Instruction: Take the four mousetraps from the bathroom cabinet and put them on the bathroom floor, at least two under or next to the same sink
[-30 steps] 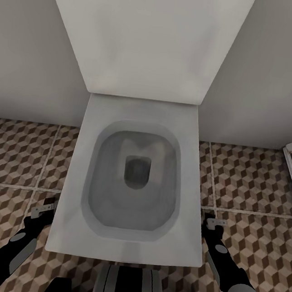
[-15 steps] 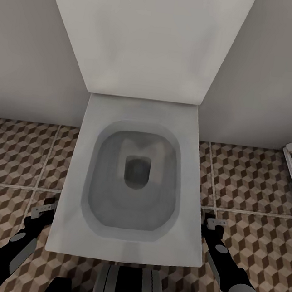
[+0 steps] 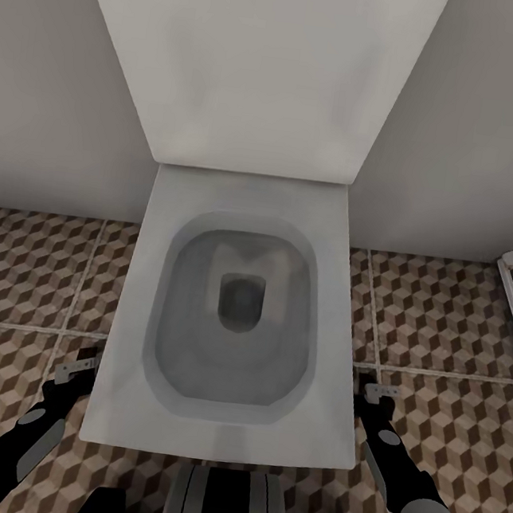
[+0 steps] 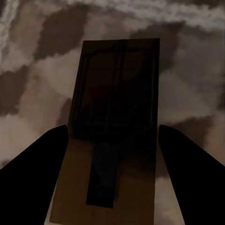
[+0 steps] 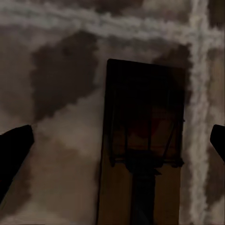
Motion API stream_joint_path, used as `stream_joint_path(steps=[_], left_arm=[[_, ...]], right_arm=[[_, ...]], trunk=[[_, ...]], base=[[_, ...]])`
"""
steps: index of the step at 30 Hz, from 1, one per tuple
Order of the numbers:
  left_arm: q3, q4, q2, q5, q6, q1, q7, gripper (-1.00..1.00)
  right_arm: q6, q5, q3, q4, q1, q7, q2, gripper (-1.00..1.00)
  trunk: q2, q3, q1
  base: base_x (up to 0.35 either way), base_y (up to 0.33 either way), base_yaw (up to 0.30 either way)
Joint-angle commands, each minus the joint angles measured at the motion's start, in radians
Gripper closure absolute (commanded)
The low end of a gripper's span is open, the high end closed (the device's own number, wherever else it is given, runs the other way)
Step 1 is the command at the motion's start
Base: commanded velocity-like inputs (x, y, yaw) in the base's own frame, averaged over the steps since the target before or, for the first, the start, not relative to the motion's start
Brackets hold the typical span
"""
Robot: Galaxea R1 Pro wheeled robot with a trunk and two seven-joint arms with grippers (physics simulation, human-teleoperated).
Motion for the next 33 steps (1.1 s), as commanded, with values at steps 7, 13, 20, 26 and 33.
stream_joint_path(steps=[7,13,20,26,33], left_arm=[[-0.009,0.000,0.000,0.008,-0.005,-0.001,0.009,1.00],[-0.009,0.000,-0.001,0.008,-0.005,-0.001,0.009,1.00],[-0.009,0.000,-0.001,0.008,-0.005,-0.001,0.009,1.00],[-0.009,0.000,-0.001,0.008,-0.006,-0.001,0.009,-1.00],[-0.009,0.000,0.002,0.008,-0.007,-0.001,0.010,-1.00]], right_arm=[[-0.003,0.010,-0.003,0.001,0.000,-0.008,0.001,-1.00],[-0.003,0.010,-0.003,0.001,0.000,-0.009,0.001,-1.00],[-0.003,0.010,-0.003,0.001,0.000,-0.009,0.000,-1.00],[-0.003,0.010,-0.002,0.001,0.000,-0.009,0.000,-1.00],[-0.003,0.010,-0.002,0.001,0.000,-0.009,0.000,-1.00]], trunk=[[0.000,0.000,0.000],[0.000,0.000,0.000],[0.000,0.000,0.000],[0.000,0.000,0.000],[0.000,0.000,0.000]], base=[[0.000,0.000,0.000],[0.000,0.000,0.000],[0.000,0.000,0.000],[0.000,0.000,0.000],[0.000,0.000,0.000]])
